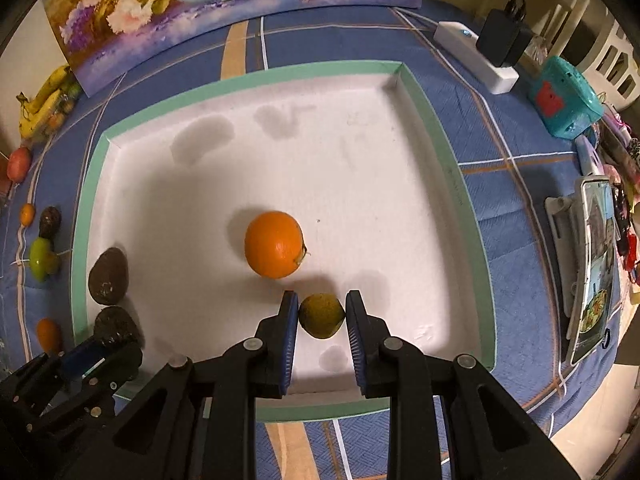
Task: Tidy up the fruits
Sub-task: 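Carry both fruits into the white tray and open both tools, then withdraw both open tools from the tray toward the remaining fruits, then grasp a tangerine with the left tool while the right grasps a large dark dried fruit, then carry both fruits over the white tray and open both tools to release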
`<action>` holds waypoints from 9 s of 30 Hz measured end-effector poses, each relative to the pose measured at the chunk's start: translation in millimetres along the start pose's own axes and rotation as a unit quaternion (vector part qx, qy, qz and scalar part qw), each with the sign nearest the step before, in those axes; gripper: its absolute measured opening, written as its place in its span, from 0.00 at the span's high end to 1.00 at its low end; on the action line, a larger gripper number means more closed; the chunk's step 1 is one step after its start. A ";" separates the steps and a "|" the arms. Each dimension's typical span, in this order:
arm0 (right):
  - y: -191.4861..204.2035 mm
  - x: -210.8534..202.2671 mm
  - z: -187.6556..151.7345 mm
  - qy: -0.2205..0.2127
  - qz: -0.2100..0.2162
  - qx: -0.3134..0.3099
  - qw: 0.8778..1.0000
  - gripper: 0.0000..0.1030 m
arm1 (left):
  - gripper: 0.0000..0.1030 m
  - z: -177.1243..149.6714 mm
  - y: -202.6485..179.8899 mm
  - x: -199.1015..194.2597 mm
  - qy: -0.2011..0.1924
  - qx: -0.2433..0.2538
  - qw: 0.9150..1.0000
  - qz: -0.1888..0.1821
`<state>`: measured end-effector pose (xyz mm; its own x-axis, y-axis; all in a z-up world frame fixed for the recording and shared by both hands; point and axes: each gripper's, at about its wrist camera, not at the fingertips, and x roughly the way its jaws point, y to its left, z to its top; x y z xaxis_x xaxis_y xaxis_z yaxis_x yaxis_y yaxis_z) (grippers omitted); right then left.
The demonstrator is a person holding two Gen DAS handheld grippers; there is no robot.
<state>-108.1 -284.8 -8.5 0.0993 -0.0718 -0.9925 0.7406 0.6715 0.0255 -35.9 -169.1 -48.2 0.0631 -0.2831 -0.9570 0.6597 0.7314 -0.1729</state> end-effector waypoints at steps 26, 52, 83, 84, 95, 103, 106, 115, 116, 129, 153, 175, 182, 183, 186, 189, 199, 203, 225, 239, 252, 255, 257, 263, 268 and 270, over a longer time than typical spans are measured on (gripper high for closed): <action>3.0 -50.2 11.4 -0.063 0.001 -0.001 0.998 0.74 | 0.50 13.3 10.1 -50.7 -0.054 -0.027 0.998 -0.028; 38.1 -70.2 11.3 -0.088 0.020 -0.051 0.995 0.74 | 0.40 7.1 104.5 -77.8 -0.096 -0.169 0.981 0.005; 48.5 -56.7 9.4 -0.123 0.028 -0.066 0.990 0.08 | 0.00 7.5 122.5 -76.1 -0.113 -0.170 0.975 0.092; 48.8 -56.6 9.8 -0.123 0.030 -0.066 0.990 0.08 | 0.00 7.5 122.9 -78.1 -0.118 -0.172 0.974 0.087; 53.2 -59.4 14.3 -0.124 0.040 -0.056 0.990 0.08 | 0.00 6.6 131.9 -97.5 -0.145 -0.197 0.966 0.090; 66.5 -61.9 13.3 -0.126 0.071 -0.064 0.987 0.08 | 0.00 0.2 146.1 -106.5 -0.179 -0.189 0.961 0.097; 74.5 -62.8 12.1 -0.129 0.073 -0.072 0.986 0.08 | 0.00 -1.5 155.9 -109.5 -0.185 -0.192 0.959 0.099; 114.2 -74.6 7.6 -0.156 0.094 -0.126 0.975 0.08 | 0.00 -6.4 196.7 -120.2 -0.188 -0.214 0.952 0.110; 118.0 -73.4 9.3 -0.146 0.099 -0.124 0.976 0.08 | 0.00 -6.4 201.2 -121.7 -0.188 -0.216 0.952 0.106; 171.3 -100.1 27.8 -0.165 0.156 -0.142 0.963 0.08 | 0.00 8.0 243.9 -140.3 -0.179 -0.231 0.953 0.076; 250.9 -92.7 38.1 -0.128 0.144 -0.201 0.960 0.37 | 0.02 29.1 285.7 -148.7 -0.158 -0.228 0.959 0.056; 297.7 -15.5 60.8 -0.082 0.123 -0.240 0.960 0.37 | 0.09 89.8 312.7 -70.8 -0.109 -0.202 0.971 0.063; 311.9 11.0 63.7 -0.063 0.119 -0.255 0.957 0.37 | 0.15 101.2 315.3 -45.0 -0.096 -0.188 0.975 0.072; 313.5 13.6 63.9 -0.061 0.118 -0.258 0.957 0.37 | 0.16 103.3 315.0 -42.2 -0.096 -0.185 0.975 0.072; 316.3 20.7 63.9 -0.054 0.114 -0.263 0.957 0.37 | 0.19 108.3 313.8 -38.0 -0.098 -0.177 0.976 0.076; 318.0 25.8 63.6 -0.049 0.113 -0.267 0.956 0.37 | 0.21 113.3 311.2 -31.5 -0.097 -0.169 0.978 0.082; 323.4 28.2 63.7 -0.051 0.119 -0.277 0.952 0.45 | 0.65 117.4 304.8 -10.9 -0.084 -0.159 0.981 0.077; 324.9 27.1 62.5 -0.053 0.122 -0.278 0.951 0.47 | 0.65 115.4 305.6 -12.1 -0.084 -0.163 0.980 0.077; 285.9 -20.6 49.9 -0.083 0.125 -0.261 0.954 0.48 | 0.66 84.0 279.7 -65.6 -0.096 -0.183 0.975 0.079; 221.9 -71.9 27.6 -0.108 0.122 -0.227 0.960 0.48 | 0.66 50.6 216.8 -91.8 -0.099 -0.148 0.980 0.087; 151.5 -85.3 16.6 -0.109 0.114 -0.168 0.973 0.48 | 0.66 35.0 160.4 -113.6 -0.126 -0.102 0.983 0.091; 137.0 -88.1 16.5 -0.110 0.113 -0.156 0.975 0.48 | 0.66 34.5 149.3 -111.8 -0.124 -0.093 0.984 0.089; 129.4 -89.5 17.1 -0.111 0.112 -0.150 0.976 0.48 | 0.66 35.2 141.5 -109.5 -0.122 -0.086 0.985 0.091; 117.0 -86.4 19.7 -0.108 0.118 -0.138 0.977 0.48 | 0.66 39.0 119.1 -101.2 -0.116 -0.066 0.987 0.092; 100.8 -81.1 24.1 -0.105 0.114 -0.117 0.981 0.47 | 0.66 42.9 97.0 -94.3 -0.112 -0.043 0.989 0.084; 86.3 -79.7 29.2 -0.107 0.102 -0.099 0.984 0.47 | 0.66 44.7 86.6 -91.9 -0.111 -0.030 0.990 0.082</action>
<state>-32.7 -242.7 76.3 0.3859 -0.0604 -0.9206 0.5484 0.8175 0.1762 49.0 -107.5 35.2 0.3334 -0.2814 -0.8998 0.5816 0.8125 -0.0386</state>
